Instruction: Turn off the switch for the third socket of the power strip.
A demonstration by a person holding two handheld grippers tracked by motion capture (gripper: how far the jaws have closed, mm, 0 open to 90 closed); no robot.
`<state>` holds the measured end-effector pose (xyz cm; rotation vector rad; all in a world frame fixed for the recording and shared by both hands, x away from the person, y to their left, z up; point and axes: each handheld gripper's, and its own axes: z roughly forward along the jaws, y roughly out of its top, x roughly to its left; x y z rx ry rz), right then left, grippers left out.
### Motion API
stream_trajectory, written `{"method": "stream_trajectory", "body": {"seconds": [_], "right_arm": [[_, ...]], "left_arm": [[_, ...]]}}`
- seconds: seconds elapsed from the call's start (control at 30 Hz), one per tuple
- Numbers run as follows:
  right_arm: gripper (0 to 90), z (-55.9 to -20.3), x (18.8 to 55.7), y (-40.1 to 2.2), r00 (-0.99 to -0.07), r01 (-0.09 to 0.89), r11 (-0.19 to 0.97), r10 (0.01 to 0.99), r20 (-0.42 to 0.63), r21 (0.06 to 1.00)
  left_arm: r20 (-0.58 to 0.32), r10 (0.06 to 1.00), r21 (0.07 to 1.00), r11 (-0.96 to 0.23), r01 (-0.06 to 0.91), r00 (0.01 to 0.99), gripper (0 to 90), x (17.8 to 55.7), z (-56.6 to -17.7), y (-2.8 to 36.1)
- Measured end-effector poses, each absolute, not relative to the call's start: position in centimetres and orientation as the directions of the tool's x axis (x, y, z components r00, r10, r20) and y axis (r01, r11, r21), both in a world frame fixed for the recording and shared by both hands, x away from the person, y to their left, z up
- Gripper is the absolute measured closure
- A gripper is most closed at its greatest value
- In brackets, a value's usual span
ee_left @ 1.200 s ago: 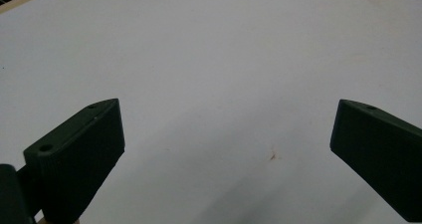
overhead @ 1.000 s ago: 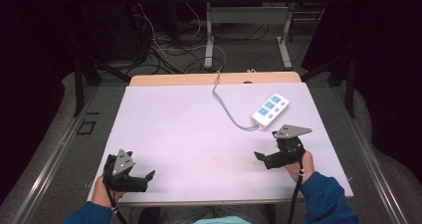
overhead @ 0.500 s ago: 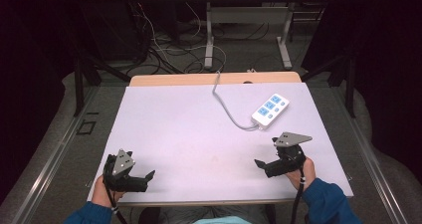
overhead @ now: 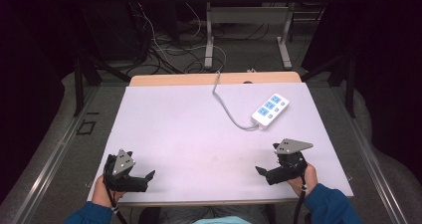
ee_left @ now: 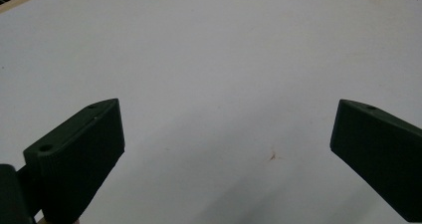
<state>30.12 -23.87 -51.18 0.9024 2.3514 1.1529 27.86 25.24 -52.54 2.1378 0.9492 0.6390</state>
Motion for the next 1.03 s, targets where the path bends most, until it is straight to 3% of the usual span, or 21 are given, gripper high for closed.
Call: {"method": "stream_trajectory", "body": {"seconds": [1.03], "right_arm": [[0.0,-51.5,29.1,-23.6,-0.739,0.370,0.482,0.671,-0.064,0.794]], "left_arm": [[0.145,0.779,0.761,-0.483,0.434,0.611,0.5,27.9,-52.7,25.2]]}}
